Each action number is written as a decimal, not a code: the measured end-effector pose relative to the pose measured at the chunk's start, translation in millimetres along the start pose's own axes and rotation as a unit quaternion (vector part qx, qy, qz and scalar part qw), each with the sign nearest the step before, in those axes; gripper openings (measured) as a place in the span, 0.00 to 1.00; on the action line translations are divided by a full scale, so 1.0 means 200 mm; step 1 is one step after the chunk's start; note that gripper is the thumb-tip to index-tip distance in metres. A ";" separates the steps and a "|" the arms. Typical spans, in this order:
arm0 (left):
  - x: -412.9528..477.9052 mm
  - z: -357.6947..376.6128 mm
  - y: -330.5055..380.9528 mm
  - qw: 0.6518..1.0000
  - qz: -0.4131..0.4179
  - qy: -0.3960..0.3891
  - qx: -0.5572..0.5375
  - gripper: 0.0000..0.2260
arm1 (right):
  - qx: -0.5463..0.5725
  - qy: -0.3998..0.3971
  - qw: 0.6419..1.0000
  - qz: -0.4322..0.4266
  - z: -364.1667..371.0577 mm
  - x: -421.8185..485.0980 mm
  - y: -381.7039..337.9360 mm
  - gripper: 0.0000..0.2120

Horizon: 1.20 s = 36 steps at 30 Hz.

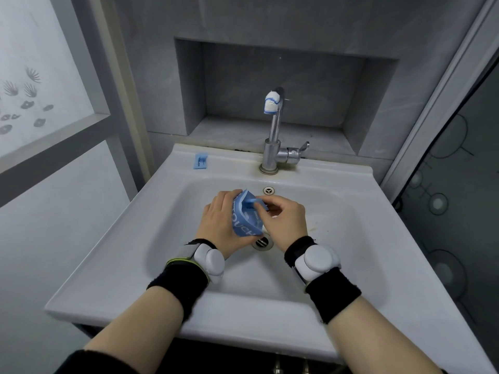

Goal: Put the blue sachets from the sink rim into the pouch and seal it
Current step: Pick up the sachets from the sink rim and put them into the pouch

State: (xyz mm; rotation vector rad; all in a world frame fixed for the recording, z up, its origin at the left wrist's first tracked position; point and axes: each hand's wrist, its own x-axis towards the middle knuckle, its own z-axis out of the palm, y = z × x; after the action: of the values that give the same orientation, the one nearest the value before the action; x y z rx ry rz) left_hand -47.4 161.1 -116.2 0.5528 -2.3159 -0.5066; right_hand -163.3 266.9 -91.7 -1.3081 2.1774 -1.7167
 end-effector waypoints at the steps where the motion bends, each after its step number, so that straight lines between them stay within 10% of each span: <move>1: 0.00 0.00 0.00 1.000 0.001 -0.002 0.002 0.41 | 0.000 -0.004 1.000 0.001 0.00 0.00 0.00 0.06; 36: 0.00 -0.02 0.03 1.000 0.004 -0.011 0.010 0.41 | -0.014 -0.028 0.999 0.012 0.00 0.00 0.00 0.06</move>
State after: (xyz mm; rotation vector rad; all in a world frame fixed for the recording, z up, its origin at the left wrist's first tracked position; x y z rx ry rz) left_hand -45.5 164.8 -109.9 0.5493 -2.3456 -0.4888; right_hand -163.6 267.6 -92.5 -1.3154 2.1854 -1.6256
